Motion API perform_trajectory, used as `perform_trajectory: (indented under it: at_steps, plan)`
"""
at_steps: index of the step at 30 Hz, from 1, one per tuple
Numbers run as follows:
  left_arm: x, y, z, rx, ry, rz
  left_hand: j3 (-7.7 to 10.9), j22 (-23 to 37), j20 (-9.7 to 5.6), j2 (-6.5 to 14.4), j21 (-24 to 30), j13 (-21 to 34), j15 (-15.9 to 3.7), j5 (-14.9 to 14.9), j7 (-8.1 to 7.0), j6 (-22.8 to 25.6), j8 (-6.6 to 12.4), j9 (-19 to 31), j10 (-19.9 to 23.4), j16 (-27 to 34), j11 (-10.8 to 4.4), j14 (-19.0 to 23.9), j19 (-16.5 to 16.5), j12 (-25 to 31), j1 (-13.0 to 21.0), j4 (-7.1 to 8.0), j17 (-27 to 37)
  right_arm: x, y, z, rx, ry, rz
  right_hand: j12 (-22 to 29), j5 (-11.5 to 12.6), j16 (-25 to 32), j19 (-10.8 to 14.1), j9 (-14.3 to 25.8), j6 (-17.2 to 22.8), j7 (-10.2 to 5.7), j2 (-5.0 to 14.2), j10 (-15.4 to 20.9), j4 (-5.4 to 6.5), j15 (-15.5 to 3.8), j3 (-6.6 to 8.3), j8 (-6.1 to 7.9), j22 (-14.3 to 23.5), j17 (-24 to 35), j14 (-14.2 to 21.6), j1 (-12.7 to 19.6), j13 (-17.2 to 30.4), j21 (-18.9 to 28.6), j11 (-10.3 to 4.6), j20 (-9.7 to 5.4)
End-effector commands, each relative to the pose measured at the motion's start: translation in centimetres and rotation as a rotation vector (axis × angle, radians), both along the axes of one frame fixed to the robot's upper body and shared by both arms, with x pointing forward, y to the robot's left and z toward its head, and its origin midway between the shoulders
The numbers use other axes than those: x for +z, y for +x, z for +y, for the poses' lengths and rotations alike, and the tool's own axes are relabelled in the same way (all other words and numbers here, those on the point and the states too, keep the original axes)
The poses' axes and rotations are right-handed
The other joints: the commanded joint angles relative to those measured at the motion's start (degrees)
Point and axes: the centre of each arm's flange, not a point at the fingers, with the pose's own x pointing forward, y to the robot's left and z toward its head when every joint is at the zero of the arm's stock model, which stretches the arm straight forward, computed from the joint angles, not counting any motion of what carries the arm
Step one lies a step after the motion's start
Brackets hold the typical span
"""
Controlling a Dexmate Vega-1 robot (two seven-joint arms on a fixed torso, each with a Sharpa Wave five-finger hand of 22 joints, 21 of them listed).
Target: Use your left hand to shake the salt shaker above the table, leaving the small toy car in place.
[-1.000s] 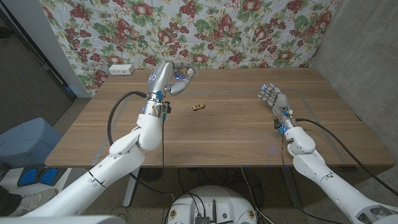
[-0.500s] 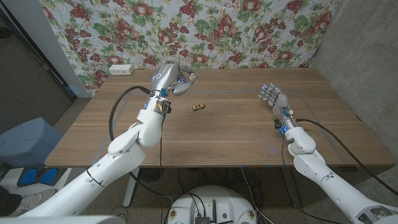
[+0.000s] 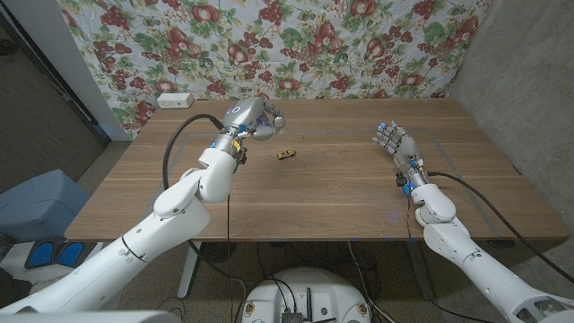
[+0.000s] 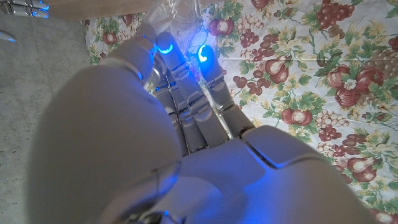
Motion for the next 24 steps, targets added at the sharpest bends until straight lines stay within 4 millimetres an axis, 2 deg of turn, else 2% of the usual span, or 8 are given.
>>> perform_trajectory:
  at_steps: [1,6,20,24]
  plan:
    - [0.1,0.2,-0.1,0.009,0.007,0.027,1.14,0.04,-7.07,9.13,0.44,3.10,-0.21,0.15,3.33,3.96,0.56,1.28,5.65,-0.13,-0.34,0.28,-0.20,0.31,8.71,0.54,0.19,-0.1,0.4,0.0,0.005,0.001,0.006,0.30,-0.04,-0.07,0.25,0.17,0.07,-0.03,0.11,-0.06,-0.29,0.13,0.14,0.06,0.33,0.00,0.00,-0.06,0.26,-0.18,0.17,-0.15]
    - [0.1,0.3,-0.1,0.000,-0.001,0.008,1.20,0.03,-7.07,9.15,0.57,3.20,-0.21,0.15,3.26,3.95,0.54,1.28,5.79,-0.08,-0.64,0.40,-0.24,0.36,8.70,0.57,0.30,0.0,0.5,0.0,0.004,0.001,0.005,0.29,-0.03,-0.08,0.24,0.17,0.03,-0.06,0.10,-0.09,-0.31,0.13,0.16,0.05,0.33,-0.01,-0.01,-0.05,0.25,-0.18,0.19,-0.16]
    - [-1.2,-0.5,1.3,-0.185,-0.186,-0.311,1.28,-0.04,-7.00,9.13,0.69,3.23,-0.21,0.14,3.11,3.85,0.47,1.29,5.59,-0.45,-0.57,0.19,-0.50,0.16,8.59,0.61,0.05,0.4,0.4,0.0,-0.005,-0.004,0.000,0.24,-0.02,-0.14,0.19,0.17,-0.01,-0.10,0.06,-0.23,-0.37,0.16,0.19,0.05,0.33,-0.05,-0.12,-0.03,0.24,-0.20,0.16,-0.12]
    - [-1.3,-0.5,1.3,-0.190,-0.187,-0.328,1.29,-0.04,-6.97,9.16,0.77,3.25,-0.21,0.11,3.00,3.85,0.47,1.29,5.66,-0.51,-0.65,0.24,-0.59,0.15,8.49,0.66,0.00,0.5,0.5,0.0,-0.005,-0.010,-0.001,0.33,-0.02,-0.14,0.21,0.17,0.02,-0.07,0.04,-0.04,-0.39,0.20,0.20,0.06,0.33,-0.06,-0.12,-0.03,0.24,-0.19,0.25,-0.10]
